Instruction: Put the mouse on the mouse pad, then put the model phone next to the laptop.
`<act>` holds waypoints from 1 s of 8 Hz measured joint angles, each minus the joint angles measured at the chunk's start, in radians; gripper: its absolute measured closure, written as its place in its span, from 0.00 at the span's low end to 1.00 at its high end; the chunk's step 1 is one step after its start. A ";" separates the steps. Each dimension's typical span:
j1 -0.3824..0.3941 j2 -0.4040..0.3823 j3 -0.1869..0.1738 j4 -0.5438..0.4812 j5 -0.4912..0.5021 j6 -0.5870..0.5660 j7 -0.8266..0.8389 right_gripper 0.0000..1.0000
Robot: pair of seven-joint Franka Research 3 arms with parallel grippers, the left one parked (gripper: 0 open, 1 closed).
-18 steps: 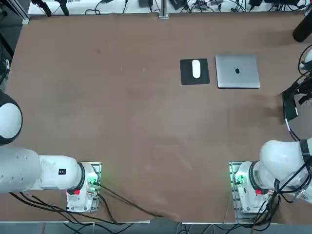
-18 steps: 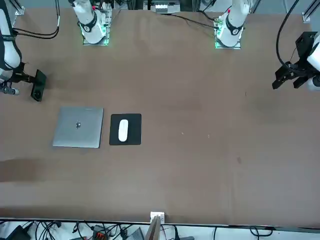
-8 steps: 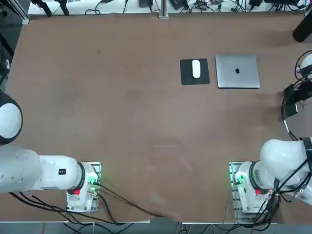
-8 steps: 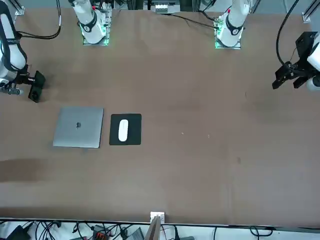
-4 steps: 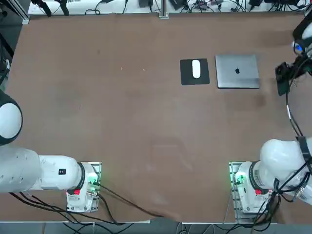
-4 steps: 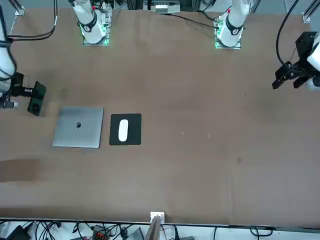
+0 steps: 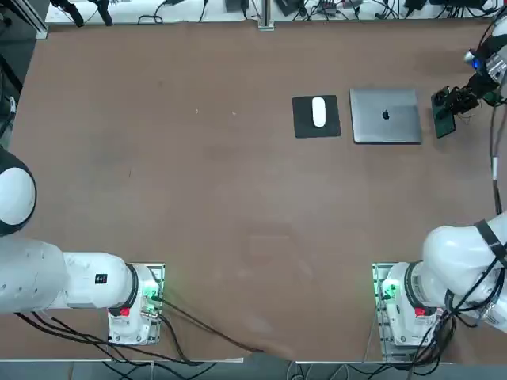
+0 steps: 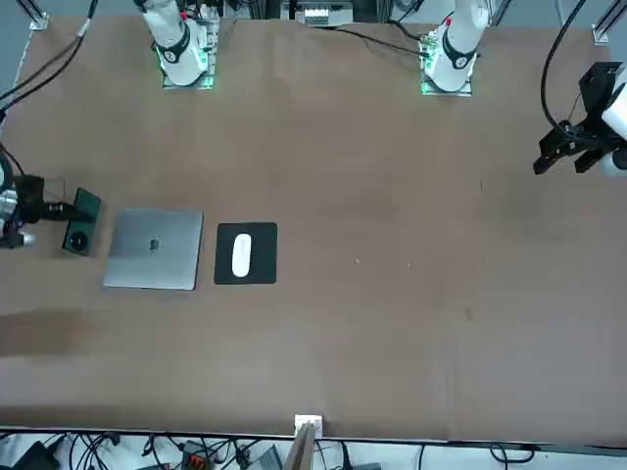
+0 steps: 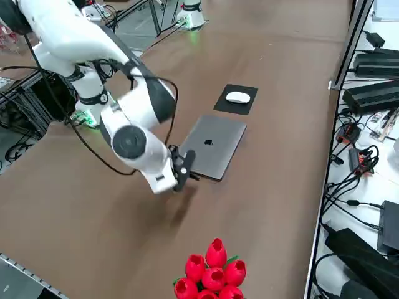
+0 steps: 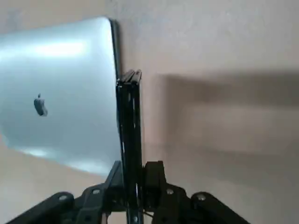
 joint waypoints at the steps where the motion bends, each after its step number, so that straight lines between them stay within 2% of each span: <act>1: 0.000 0.042 0.000 0.041 0.002 -0.004 -0.004 0.84; 3: 0.000 0.079 0.002 0.073 0.004 -0.010 -0.007 0.84; 8: 0.001 0.097 0.015 0.094 0.004 -0.024 -0.026 0.83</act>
